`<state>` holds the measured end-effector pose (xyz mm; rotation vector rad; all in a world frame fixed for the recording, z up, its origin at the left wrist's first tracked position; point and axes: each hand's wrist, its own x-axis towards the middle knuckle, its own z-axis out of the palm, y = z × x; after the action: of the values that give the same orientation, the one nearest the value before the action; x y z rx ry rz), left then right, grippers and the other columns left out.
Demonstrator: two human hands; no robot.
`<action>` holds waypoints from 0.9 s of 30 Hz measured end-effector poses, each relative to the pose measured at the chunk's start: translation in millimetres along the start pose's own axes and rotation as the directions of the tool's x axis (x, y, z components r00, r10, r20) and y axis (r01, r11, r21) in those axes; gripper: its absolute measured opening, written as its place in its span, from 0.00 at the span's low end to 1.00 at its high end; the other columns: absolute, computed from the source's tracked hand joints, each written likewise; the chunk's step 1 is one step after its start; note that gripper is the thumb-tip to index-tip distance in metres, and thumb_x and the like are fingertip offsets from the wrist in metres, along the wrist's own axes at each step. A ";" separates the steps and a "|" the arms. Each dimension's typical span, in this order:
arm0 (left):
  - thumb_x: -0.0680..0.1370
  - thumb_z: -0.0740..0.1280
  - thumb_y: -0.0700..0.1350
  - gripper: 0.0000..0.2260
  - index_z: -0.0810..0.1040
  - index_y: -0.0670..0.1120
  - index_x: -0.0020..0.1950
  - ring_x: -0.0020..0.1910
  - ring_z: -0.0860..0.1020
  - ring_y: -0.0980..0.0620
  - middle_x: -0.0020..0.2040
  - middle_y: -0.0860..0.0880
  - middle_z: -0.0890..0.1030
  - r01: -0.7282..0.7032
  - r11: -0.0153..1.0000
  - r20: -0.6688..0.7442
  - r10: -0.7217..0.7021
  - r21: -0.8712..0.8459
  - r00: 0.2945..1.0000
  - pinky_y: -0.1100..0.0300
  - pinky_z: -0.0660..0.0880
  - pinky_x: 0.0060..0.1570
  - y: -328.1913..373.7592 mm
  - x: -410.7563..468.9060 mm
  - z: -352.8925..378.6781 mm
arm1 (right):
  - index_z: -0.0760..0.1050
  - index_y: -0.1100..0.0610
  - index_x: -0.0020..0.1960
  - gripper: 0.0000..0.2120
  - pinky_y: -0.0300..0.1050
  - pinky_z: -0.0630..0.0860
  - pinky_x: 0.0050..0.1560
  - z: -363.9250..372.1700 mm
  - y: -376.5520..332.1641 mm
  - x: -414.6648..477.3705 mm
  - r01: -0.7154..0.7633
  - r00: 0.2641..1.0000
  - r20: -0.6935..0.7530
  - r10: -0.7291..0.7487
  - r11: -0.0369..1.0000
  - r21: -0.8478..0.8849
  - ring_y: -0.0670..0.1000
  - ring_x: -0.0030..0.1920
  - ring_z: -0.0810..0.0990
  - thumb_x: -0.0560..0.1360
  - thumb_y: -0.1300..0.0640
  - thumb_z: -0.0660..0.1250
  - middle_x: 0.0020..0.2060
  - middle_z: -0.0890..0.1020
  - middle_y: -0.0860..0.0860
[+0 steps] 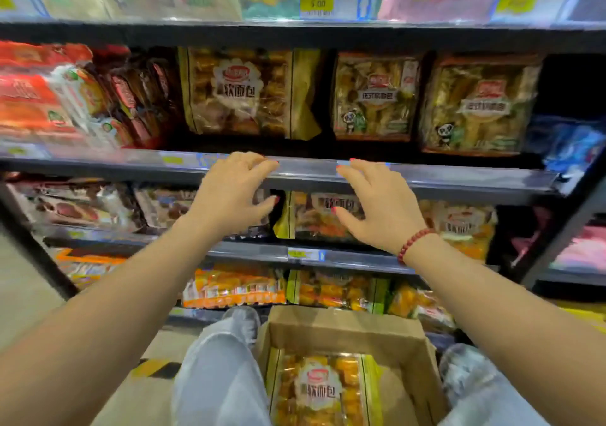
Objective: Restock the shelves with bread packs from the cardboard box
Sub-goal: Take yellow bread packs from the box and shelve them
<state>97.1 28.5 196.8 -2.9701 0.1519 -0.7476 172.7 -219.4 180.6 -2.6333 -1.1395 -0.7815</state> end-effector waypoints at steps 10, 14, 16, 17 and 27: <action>0.75 0.70 0.53 0.26 0.73 0.46 0.70 0.63 0.74 0.40 0.64 0.43 0.77 0.065 0.990 0.191 -0.040 -0.127 0.981 0.46 0.75 0.56 72.3 -73.2 60.1 | 0.67 0.53 0.70 0.29 0.54 0.71 0.60 48.5 3.3 -132.5 -0.181 0.958 0.232 0.169 0.983 0.029 0.57 0.64 0.70 0.73 0.42 0.65 0.66 0.72 0.55; 0.75 0.68 0.55 0.27 0.70 0.47 0.73 0.66 0.72 0.41 0.67 0.43 0.75 0.105 0.986 0.345 -0.054 -0.129 0.937 0.48 0.73 0.58 83.5 -90.4 101.1 | 0.65 0.52 0.71 0.30 0.53 0.69 0.63 83.1 9.4 -165.8 -0.258 0.909 0.342 0.238 0.966 0.013 0.56 0.66 0.68 0.73 0.41 0.64 0.67 0.70 0.54; 0.76 0.68 0.56 0.27 0.70 0.48 0.73 0.66 0.71 0.42 0.67 0.44 0.74 0.148 0.981 0.415 -0.083 -0.127 0.906 0.48 0.72 0.58 89.6 -100.9 122.8 | 0.65 0.51 0.70 0.29 0.53 0.70 0.63 101.4 11.2 -177.9 -0.294 0.876 0.402 0.266 0.956 0.009 0.55 0.66 0.68 0.73 0.40 0.64 0.67 0.70 0.53; 0.76 0.68 0.56 0.27 0.70 0.49 0.72 0.65 0.71 0.42 0.67 0.45 0.75 0.168 0.977 0.445 -0.093 -0.131 0.891 0.48 0.73 0.58 92.4 -107.3 133.3 | 0.65 0.51 0.70 0.29 0.52 0.70 0.62 110.9 11.5 -184.0 -0.296 0.862 0.432 0.265 0.955 0.006 0.55 0.65 0.69 0.73 0.40 0.63 0.66 0.71 0.53; 0.75 0.67 0.58 0.28 0.67 0.49 0.72 0.66 0.70 0.42 0.68 0.44 0.72 0.304 0.952 0.766 -0.164 -0.043 0.622 0.51 0.71 0.59 114.1 -179.6 239.6 | 0.64 0.52 0.67 0.27 0.51 0.69 0.59 204.7 7.8 -258.8 -0.407 0.610 0.720 0.333 0.910 -0.076 0.56 0.61 0.69 0.73 0.40 0.62 0.61 0.72 0.55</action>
<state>44.8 -52.6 -108.8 -3.1951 -0.2507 0.5958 112.0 -316.6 -128.9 -2.9976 -0.6355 0.4512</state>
